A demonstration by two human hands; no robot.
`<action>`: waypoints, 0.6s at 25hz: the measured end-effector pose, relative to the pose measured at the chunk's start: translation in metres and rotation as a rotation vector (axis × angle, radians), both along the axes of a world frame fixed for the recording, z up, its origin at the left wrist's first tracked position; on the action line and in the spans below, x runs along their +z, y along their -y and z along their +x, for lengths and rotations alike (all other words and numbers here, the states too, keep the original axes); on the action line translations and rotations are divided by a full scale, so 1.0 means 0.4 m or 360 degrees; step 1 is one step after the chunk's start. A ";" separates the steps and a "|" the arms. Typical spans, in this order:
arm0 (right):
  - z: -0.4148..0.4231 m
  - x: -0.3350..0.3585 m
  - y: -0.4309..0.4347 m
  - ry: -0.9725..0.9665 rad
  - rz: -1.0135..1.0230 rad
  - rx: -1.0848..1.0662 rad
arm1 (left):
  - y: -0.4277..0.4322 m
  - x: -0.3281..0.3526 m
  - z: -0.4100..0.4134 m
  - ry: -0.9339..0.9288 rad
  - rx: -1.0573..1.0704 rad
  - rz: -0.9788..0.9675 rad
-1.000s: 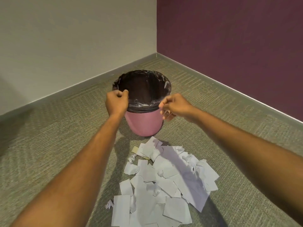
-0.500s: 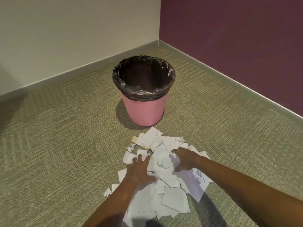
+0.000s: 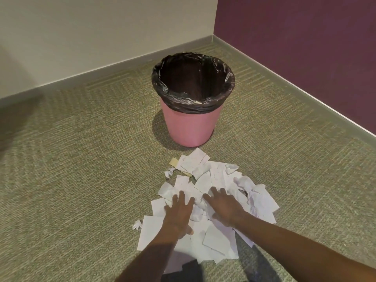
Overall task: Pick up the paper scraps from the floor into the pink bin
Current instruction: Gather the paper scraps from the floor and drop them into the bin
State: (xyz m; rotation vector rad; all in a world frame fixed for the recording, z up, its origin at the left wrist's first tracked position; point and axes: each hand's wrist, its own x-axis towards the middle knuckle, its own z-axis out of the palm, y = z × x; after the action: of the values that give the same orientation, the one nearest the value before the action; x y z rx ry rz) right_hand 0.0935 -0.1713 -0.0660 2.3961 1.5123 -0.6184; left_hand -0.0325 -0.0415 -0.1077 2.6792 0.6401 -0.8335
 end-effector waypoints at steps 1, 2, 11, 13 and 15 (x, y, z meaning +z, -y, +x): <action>0.002 0.005 -0.001 0.0008 0.0036 0.0012 | 0.006 0.004 0.000 0.0033 -0.0016 0.0053; 0.006 0.010 -0.002 0.0014 0.0074 0.0018 | 0.011 0.008 -0.001 0.0076 -0.0039 0.0111; 0.042 0.046 0.023 -0.0144 0.0365 -0.0114 | -0.001 0.010 -0.023 0.0628 0.0518 -0.0577; 0.047 0.058 0.027 -0.0211 0.0450 -0.0244 | -0.017 0.014 -0.016 0.0750 0.0684 -0.0694; 0.056 0.079 0.027 -0.0306 0.0536 -0.0389 | -0.030 0.020 -0.005 0.0769 0.0799 -0.0692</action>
State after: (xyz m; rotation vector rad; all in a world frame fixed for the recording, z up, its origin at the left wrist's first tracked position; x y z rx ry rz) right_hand 0.1157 -0.1822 -0.0346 2.8824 1.5109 -0.7113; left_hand -0.0344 -0.0294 -0.0997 2.0693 0.8349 -0.1515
